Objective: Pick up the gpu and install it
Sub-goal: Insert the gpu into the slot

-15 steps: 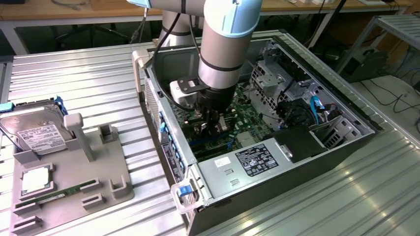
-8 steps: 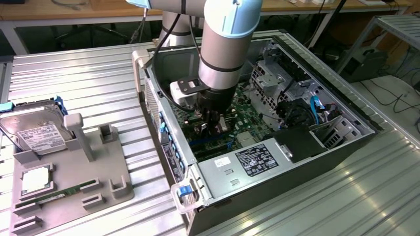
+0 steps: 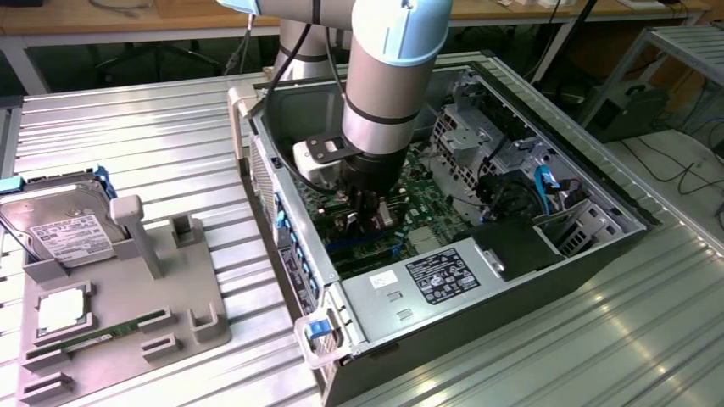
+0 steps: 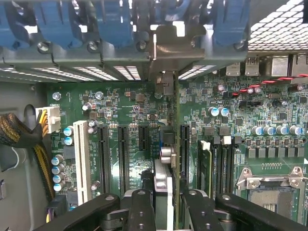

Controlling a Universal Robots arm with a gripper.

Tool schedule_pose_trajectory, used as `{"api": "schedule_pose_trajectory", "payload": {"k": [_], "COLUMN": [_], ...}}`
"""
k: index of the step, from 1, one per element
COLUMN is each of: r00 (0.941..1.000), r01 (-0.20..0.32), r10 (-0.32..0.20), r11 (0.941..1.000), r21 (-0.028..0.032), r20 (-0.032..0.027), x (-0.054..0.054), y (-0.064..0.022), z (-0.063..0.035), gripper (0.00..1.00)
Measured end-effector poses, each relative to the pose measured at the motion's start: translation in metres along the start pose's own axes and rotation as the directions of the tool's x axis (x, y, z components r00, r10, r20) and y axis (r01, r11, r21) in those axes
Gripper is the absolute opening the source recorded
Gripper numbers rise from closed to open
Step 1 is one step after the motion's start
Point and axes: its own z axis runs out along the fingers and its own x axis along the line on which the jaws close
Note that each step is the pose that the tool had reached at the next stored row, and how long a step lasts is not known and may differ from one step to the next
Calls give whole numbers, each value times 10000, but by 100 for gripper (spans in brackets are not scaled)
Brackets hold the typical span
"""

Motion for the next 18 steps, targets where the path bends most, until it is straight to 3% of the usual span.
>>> {"api": "schedule_pose_trajectory", "payload": {"k": [18], "r00": [10000], "r01": [73], "r10": [-73], "r11": [10000], "r21": [-1], "r20": [-6], "x": [30], "y": [0], "z": [0], "gripper": [28]}}
